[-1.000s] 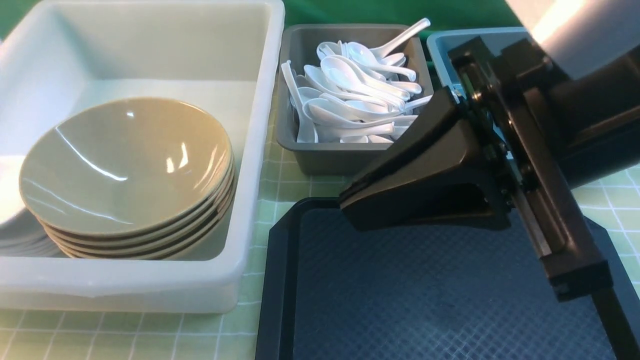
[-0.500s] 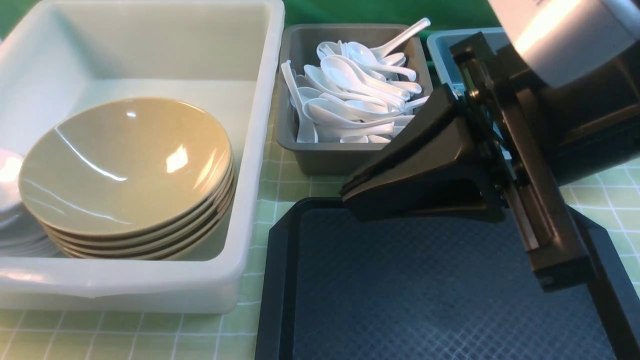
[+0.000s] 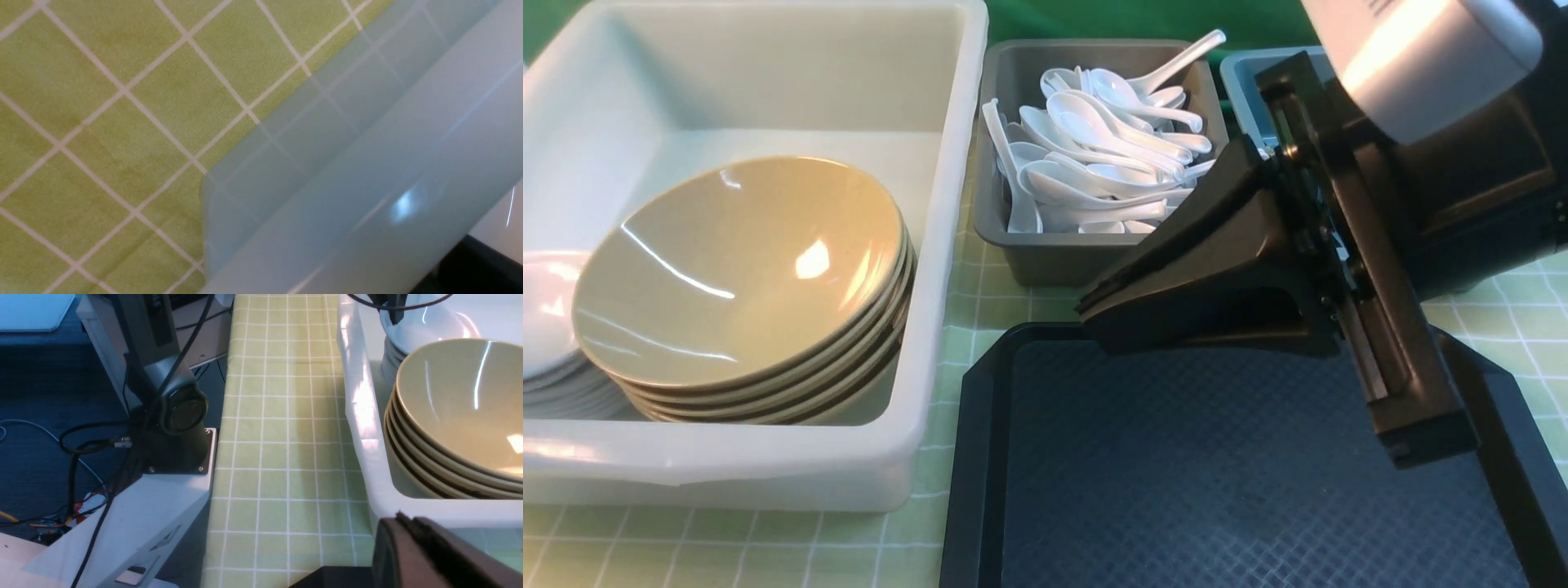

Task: On green table put chopsticks spoon bowls plates into blue grey white boxes.
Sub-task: 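Place the white bowl into the white bin with the other dishes with the left gripper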

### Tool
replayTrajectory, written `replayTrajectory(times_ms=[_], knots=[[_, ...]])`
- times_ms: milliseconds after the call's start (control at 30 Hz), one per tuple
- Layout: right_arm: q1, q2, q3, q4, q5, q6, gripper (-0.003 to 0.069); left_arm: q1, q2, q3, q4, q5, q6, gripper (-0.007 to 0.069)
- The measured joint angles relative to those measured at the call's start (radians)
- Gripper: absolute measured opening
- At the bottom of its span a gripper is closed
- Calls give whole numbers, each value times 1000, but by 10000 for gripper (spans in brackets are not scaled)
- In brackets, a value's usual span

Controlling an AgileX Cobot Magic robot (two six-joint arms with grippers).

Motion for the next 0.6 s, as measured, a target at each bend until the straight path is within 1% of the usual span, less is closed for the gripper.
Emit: replayTrajectory(times_ms=[133, 267, 433, 600], knots=[[1, 0, 0, 0, 0, 0, 25, 0, 1, 0, 6, 1, -4, 22], [1, 0, 0, 0, 1, 0, 27, -1, 1, 0, 6, 9, -6, 74], [1, 0, 0, 0, 10, 0, 34, -4, 1, 0, 2, 39, -7, 221], [1, 0, 0, -1, 16, 0, 36, -11, -10, -12, -19, 46, -27, 421]])
